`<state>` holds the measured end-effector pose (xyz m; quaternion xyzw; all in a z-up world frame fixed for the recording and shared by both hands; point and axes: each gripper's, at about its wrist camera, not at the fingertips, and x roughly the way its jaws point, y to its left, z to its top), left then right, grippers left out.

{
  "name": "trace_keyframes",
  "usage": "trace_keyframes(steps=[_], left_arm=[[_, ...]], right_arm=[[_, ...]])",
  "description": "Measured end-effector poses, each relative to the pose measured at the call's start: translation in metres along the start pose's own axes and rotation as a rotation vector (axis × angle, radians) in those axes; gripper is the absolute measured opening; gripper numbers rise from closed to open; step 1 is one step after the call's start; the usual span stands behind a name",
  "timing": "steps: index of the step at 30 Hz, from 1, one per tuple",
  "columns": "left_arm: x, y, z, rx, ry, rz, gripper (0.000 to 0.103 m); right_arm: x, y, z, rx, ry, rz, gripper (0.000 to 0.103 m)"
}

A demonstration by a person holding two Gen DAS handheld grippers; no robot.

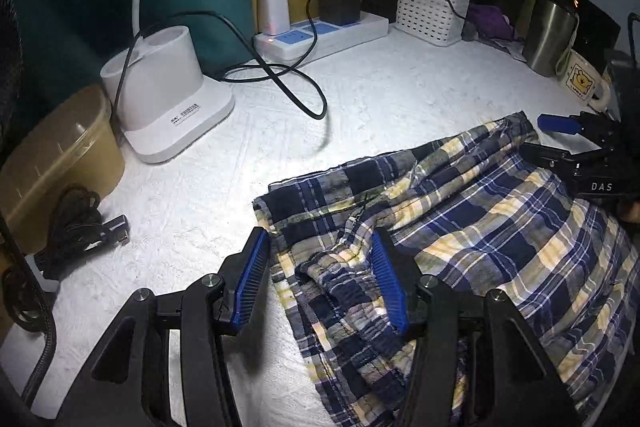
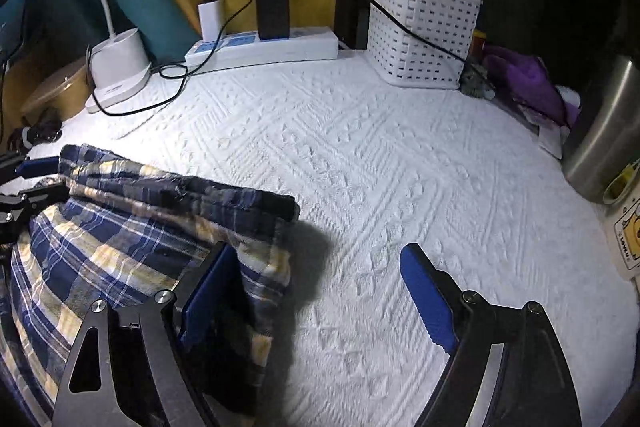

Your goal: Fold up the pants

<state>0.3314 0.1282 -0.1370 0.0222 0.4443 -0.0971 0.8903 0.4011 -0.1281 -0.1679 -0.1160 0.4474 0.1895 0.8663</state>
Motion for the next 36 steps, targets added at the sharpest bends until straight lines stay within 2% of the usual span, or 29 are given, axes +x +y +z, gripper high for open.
trace_keyframes(steps=[3,6,13,18,23,29,32,34,36], left_arm=[[-0.004,0.003,0.002,-0.033,-0.011,-0.022,0.053],[-0.018,0.010,0.005,-0.083,-0.059,-0.067,0.053],[-0.041,0.004,-0.001,-0.094,-0.118,-0.127,0.053],[-0.008,0.003,-0.006,-0.084,-0.043,-0.087,0.053],[-0.009,0.013,-0.004,-0.127,-0.057,-0.093,0.054],[-0.037,0.014,-0.001,-0.149,-0.104,-0.106,0.053],[-0.056,0.021,0.000,-0.190,-0.149,-0.083,0.053],[-0.066,0.025,-0.001,-0.235,-0.163,-0.112,0.053],[-0.070,0.020,-0.005,-0.246,-0.137,-0.146,0.053]], right_arm=[[0.000,-0.004,0.000,0.026,-0.019,-0.015,0.086],[-0.006,-0.007,-0.001,0.055,-0.048,-0.014,0.086],[-0.019,-0.011,-0.001,0.084,-0.088,-0.002,0.086],[0.009,-0.008,0.003,0.057,-0.021,-0.005,0.086],[0.010,-0.007,0.010,0.035,-0.027,-0.007,0.086],[-0.003,-0.005,0.018,0.042,-0.047,-0.001,0.086],[-0.018,-0.002,0.020,0.047,-0.075,0.025,0.087],[-0.028,0.002,0.018,0.043,-0.089,0.043,0.087],[-0.035,0.006,0.013,0.033,-0.088,0.062,0.087]])
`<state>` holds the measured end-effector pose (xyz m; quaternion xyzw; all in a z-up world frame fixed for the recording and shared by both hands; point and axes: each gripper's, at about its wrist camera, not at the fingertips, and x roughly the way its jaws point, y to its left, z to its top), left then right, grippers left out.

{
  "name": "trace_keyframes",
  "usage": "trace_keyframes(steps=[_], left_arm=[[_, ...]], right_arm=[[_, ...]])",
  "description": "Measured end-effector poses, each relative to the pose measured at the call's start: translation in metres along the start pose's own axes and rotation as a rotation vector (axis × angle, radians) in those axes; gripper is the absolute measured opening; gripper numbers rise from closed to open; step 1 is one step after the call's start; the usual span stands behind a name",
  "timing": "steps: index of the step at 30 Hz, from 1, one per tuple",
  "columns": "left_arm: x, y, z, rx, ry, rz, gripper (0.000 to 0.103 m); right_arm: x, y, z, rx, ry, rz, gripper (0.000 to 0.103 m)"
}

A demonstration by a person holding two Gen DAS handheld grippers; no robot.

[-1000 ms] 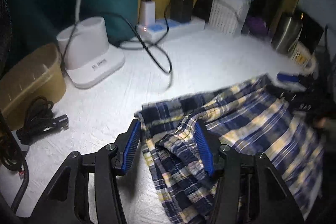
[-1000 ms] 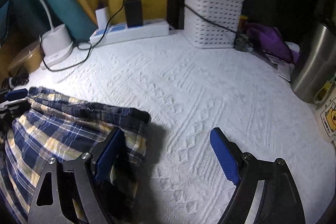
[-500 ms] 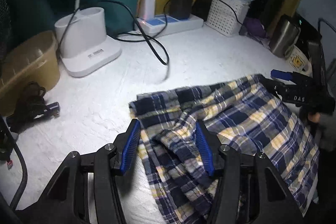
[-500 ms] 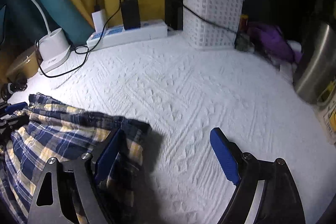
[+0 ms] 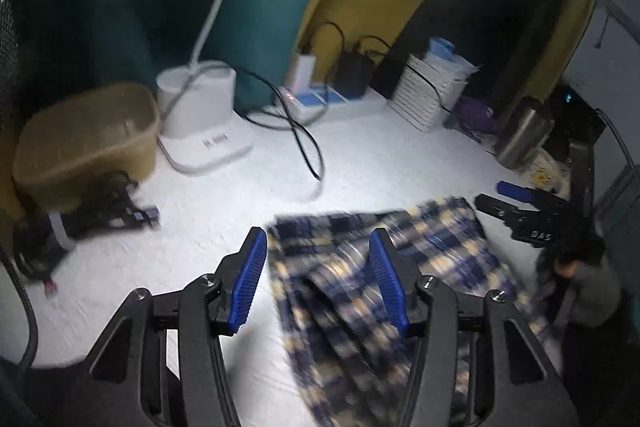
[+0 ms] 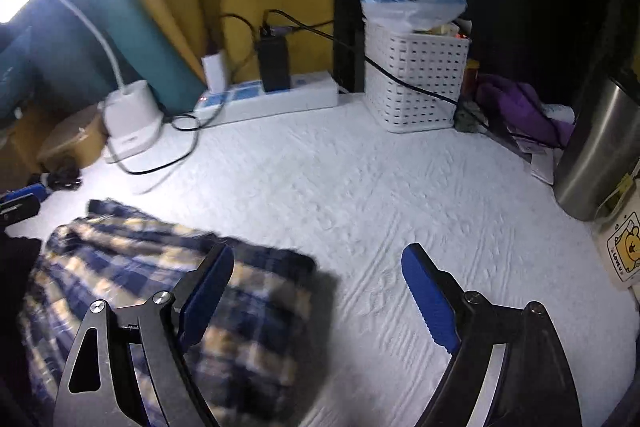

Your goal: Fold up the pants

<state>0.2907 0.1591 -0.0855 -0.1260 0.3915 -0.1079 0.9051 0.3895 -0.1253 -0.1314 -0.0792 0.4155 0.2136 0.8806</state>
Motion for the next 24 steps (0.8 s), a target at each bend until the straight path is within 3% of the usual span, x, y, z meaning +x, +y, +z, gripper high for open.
trace_keyframes(steps=[5,10,14,24], left_arm=[[0.008,-0.029,-0.023,0.075,0.081,-0.016,0.053],[0.025,-0.029,-0.044,0.075,0.137,0.042,0.053],[0.032,-0.022,-0.051,0.096,0.141,0.089,0.058],[0.010,-0.031,-0.047,0.094,0.115,0.169,0.058]], right_arm=[[-0.011,0.011,-0.014,-0.029,0.020,0.025,0.087],[-0.006,0.016,-0.031,-0.058,0.063,0.034,0.087],[0.003,0.016,-0.047,-0.123,0.096,-0.042,0.087],[-0.023,-0.018,-0.065,-0.044,0.083,-0.094,0.087]])
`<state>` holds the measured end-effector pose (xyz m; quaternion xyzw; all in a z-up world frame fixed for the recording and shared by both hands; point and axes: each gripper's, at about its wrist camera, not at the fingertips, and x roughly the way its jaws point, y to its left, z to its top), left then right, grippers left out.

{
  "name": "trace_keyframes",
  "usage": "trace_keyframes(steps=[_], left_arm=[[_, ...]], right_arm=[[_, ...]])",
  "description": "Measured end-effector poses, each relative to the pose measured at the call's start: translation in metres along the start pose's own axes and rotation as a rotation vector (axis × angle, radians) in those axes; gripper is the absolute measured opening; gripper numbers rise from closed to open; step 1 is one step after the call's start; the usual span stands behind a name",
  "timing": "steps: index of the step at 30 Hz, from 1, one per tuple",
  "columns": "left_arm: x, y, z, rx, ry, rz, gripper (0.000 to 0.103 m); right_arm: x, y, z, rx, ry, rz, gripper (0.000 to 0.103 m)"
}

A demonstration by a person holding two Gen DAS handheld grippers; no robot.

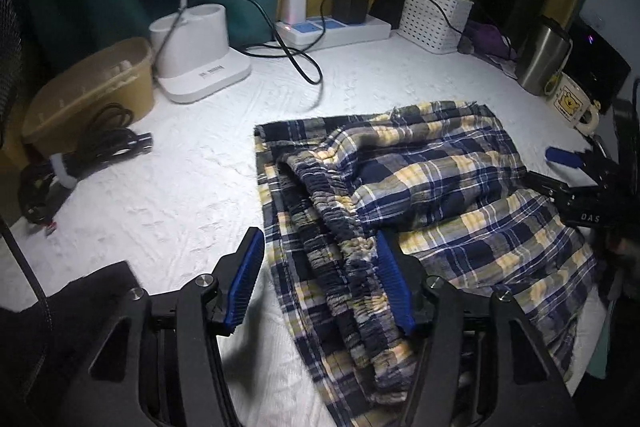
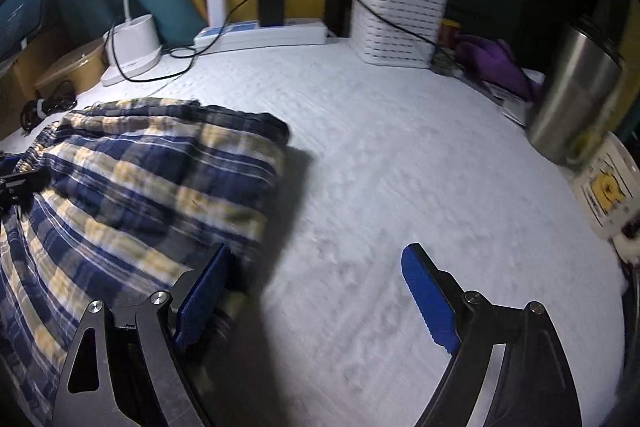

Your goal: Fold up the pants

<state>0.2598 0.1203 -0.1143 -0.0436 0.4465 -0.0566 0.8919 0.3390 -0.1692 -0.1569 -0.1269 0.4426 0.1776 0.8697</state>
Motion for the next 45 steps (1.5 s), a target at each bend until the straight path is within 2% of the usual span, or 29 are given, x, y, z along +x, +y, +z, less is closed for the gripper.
trace_keyframes(steps=[3,7,11,13,15,23,26,30,37,41,43,45], left_arm=[[-0.018,-0.007,-0.002,0.016,-0.041,0.020,0.058],[-0.030,-0.017,-0.008,0.020,-0.057,-0.033,0.058],[-0.009,-0.017,-0.024,0.044,0.014,-0.029,0.058],[-0.002,-0.008,-0.031,0.006,0.028,-0.062,0.060],[-0.003,-0.002,-0.034,-0.014,0.019,-0.069,0.064],[-0.020,-0.013,-0.033,0.001,-0.021,-0.001,0.064],[-0.037,-0.021,-0.035,0.017,-0.072,0.022,0.064],[-0.055,-0.022,-0.037,-0.023,-0.105,-0.039,0.064],[-0.049,-0.025,-0.051,-0.030,-0.060,-0.060,0.064],[-0.033,-0.028,-0.062,-0.001,-0.011,-0.030,0.064],[-0.023,-0.025,-0.067,-0.011,0.018,-0.038,0.064],[-0.021,-0.024,-0.070,0.001,0.011,-0.035,0.064]], right_arm=[[-0.018,0.001,-0.002,0.017,-0.034,0.038,0.087],[-0.028,0.021,-0.009,-0.036,-0.037,0.094,0.087],[-0.016,0.026,-0.022,-0.042,0.012,0.059,0.087],[-0.014,0.022,-0.029,-0.025,0.021,0.050,0.087],[-0.018,0.019,-0.033,-0.022,0.014,0.032,0.087],[-0.038,0.001,-0.051,0.031,0.011,-0.020,0.087],[-0.055,0.000,-0.056,0.075,-0.013,0.017,0.087],[-0.069,0.010,-0.059,0.075,-0.024,0.096,0.087],[-0.064,0.027,-0.067,0.051,0.002,0.098,0.087],[-0.060,0.028,-0.075,0.048,0.016,0.089,0.087],[-0.057,0.028,-0.078,0.041,0.024,0.086,0.087],[-0.057,0.028,-0.081,0.039,0.018,0.087,0.087]])
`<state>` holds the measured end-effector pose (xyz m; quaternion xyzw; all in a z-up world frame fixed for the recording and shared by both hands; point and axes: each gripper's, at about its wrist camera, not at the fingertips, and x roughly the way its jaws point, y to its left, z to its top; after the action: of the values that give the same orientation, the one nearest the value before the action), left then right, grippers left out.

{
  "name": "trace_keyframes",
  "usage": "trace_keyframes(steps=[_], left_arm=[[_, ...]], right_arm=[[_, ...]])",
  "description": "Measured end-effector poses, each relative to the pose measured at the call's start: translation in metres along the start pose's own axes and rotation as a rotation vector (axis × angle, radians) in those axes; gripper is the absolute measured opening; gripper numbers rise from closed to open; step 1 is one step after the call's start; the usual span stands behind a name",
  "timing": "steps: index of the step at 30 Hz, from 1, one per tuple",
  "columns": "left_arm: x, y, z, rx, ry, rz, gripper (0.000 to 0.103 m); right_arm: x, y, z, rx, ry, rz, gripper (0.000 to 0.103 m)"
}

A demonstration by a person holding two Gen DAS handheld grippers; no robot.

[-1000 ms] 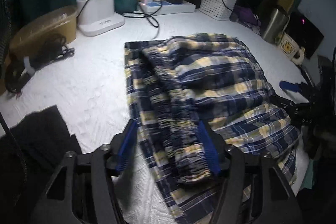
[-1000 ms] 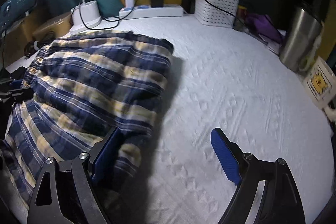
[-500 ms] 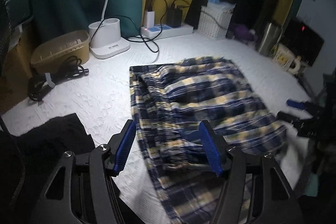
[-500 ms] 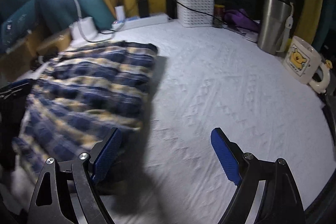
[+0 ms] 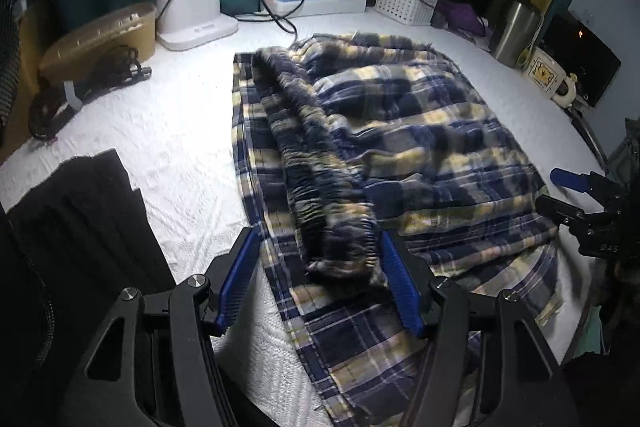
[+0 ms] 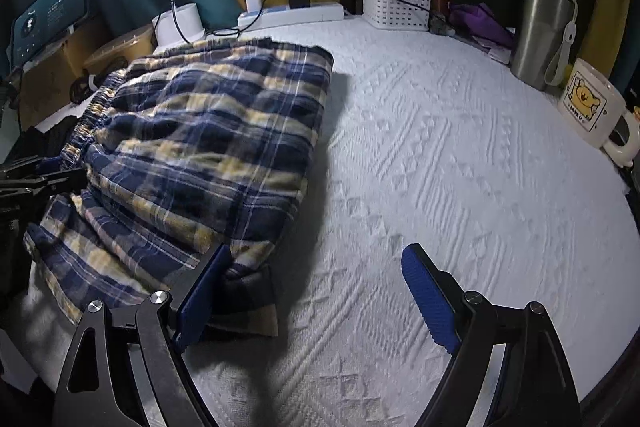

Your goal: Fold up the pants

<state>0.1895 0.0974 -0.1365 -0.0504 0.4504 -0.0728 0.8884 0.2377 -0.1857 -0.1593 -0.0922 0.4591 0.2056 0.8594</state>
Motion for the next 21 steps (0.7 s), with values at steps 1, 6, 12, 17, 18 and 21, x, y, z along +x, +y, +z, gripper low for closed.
trace_keyframes(steps=[1,6,12,17,18,21], left_arm=[[0.000,-0.001,-0.001,0.010,0.001,0.005,0.064],[-0.002,0.003,-0.002,0.030,-0.001,0.013,0.064],[-0.001,0.001,-0.002,0.051,0.004,0.037,0.065],[-0.003,0.001,0.000,0.031,0.014,0.031,0.065],[-0.006,0.002,0.001,0.017,0.006,0.023,0.065],[-0.017,0.004,0.006,0.001,-0.029,0.023,0.065]], right_arm=[[0.000,0.000,-0.001,-0.007,-0.003,-0.002,0.087],[-0.002,-0.001,-0.005,-0.020,-0.017,0.003,0.087],[-0.006,-0.004,-0.010,-0.022,-0.029,0.007,0.087],[-0.012,-0.012,-0.012,-0.006,-0.038,0.039,0.087],[-0.014,-0.015,-0.011,-0.002,-0.041,0.043,0.087],[-0.023,-0.022,-0.006,-0.001,-0.062,0.039,0.087]])
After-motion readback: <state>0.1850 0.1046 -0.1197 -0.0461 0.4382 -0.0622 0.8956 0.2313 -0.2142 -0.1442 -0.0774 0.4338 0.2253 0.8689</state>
